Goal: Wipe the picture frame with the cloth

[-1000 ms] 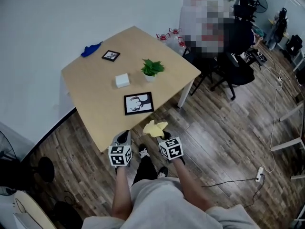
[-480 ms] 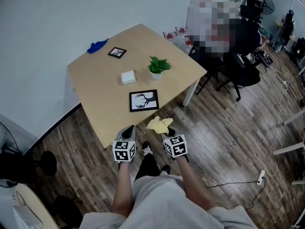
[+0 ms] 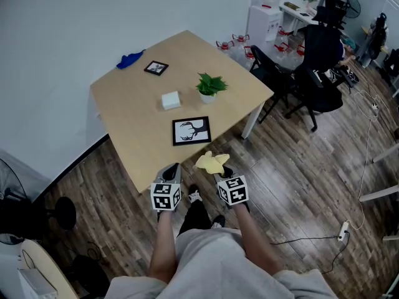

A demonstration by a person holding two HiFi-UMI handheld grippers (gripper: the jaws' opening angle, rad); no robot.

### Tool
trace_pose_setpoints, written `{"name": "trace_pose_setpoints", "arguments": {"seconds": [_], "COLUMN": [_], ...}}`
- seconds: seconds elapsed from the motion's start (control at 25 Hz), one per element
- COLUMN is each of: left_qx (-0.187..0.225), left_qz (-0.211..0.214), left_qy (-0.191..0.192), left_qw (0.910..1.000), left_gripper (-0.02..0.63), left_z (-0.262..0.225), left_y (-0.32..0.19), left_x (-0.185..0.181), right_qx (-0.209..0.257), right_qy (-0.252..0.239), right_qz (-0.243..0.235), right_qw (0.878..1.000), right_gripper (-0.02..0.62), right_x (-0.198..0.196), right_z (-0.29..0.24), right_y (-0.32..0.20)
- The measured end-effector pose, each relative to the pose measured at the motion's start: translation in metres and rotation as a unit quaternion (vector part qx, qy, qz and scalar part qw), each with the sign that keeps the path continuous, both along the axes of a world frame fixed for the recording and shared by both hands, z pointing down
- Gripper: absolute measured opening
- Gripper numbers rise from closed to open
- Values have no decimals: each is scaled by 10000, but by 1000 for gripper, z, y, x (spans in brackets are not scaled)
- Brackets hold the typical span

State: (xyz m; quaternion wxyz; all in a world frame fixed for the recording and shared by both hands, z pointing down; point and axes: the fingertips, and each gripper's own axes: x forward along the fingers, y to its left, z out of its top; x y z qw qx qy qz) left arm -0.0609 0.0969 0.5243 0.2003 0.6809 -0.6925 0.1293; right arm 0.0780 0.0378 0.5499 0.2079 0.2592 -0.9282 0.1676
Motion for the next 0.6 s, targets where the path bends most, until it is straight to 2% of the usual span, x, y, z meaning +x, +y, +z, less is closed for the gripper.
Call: {"name": "trace_pose_setpoints", "arguments": {"seconds": [0.6], "left_qx": [48], "left_qz": [87], "left_qy": [-32], "left_qw": [9999], "left_gripper": [52], "left_z": [-3], "left_y": [1], "left_x": [5], "right_qx": [183], "right_qy": [47], "right_qz": [-2], "right_qw": [9998], "right_gripper": [57], "right_x": [8], "right_z": [-8], "right_y": [5]}}
